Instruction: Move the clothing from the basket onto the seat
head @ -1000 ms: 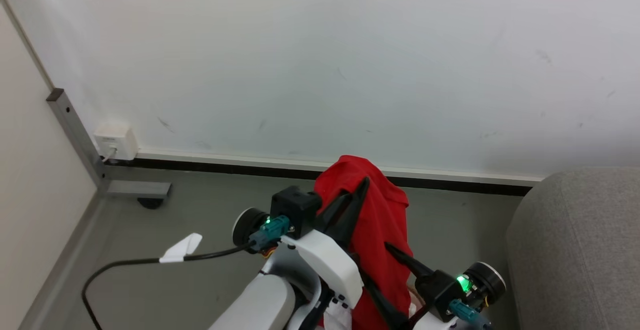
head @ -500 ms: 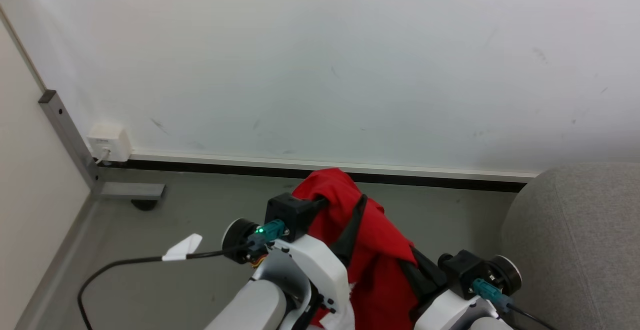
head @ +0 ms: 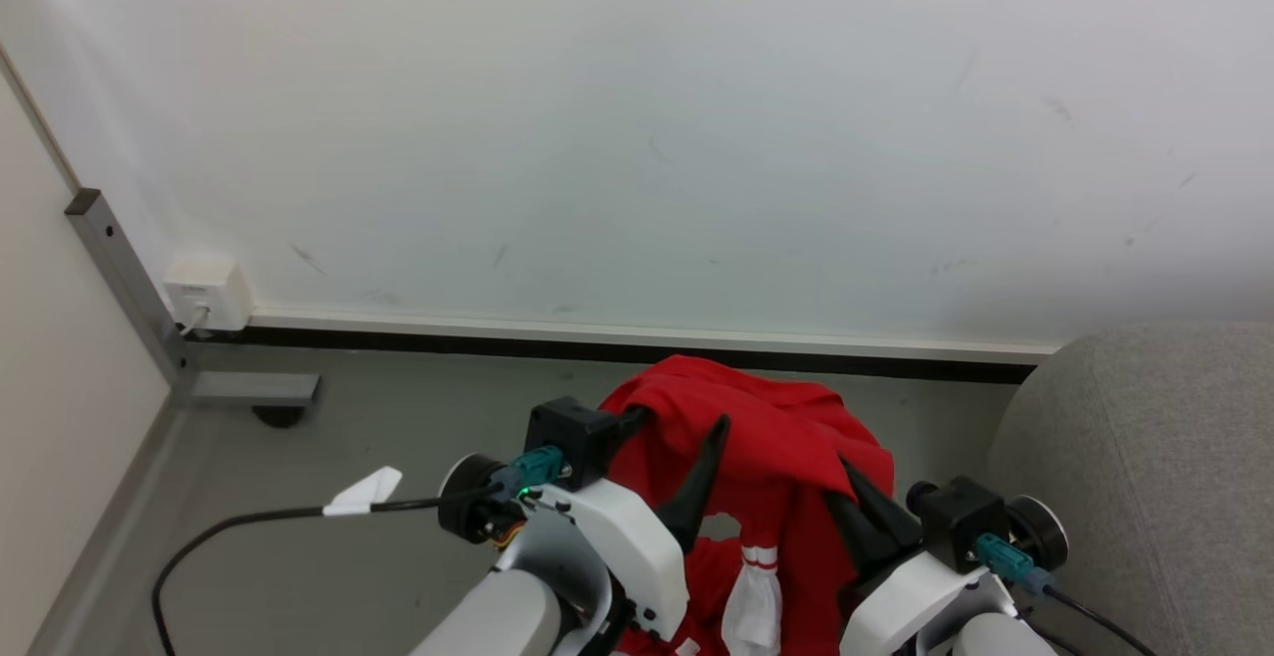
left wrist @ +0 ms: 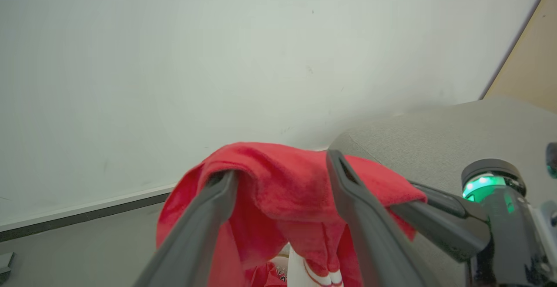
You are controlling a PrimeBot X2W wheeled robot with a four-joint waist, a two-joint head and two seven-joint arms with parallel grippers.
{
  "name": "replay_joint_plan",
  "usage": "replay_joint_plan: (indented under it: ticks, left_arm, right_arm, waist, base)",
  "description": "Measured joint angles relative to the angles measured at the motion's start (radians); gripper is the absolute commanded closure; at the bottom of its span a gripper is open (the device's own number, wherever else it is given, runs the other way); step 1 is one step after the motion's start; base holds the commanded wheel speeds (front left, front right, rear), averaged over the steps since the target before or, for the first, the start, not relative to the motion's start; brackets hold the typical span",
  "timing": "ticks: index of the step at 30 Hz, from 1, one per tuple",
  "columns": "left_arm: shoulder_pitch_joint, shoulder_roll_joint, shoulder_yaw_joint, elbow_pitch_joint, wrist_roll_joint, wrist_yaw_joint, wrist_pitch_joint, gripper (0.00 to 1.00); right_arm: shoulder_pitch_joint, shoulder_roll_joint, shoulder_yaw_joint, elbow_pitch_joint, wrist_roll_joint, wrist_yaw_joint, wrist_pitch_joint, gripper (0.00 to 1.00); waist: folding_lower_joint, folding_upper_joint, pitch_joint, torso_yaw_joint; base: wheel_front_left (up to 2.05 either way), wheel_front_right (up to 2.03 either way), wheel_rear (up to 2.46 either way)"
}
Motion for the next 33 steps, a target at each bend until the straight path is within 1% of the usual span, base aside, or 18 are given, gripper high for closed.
replay_joint_plan:
  ticks: [16,20,33]
  left_arm:
    - [0.018,0.018,-0.01,-0.005,-0.019,-0.002,0.009,0.0]
    - [0.02,0.022,-0.01,-0.005,-0.021,0.0,0.009,0.0]
    - [0.021,0.025,-0.016,-0.005,-0.027,0.009,0.007,0.0]
  right_arm:
    - [-0.011,-0.001,-0.164,-0.002,-0.039,0.0,0.0,1.0]
    - [-0.011,-0.001,-0.184,-0.003,-0.046,0.0,0.0,1.0]
    - [-0.011,-0.001,-0.196,-0.004,-0.055,0.0,0.0,1.0]
  waist:
    - [0.0,0.0,-0.002,-0.015]
    - [0.0,0.0,-0.004,-0.018]
    - [0.0,0.0,-0.008,-0.037]
  base:
    - [0.0,0.0,0.0]
    - [0.0,0.0,0.0]
    - [0.0,0.0,0.0]
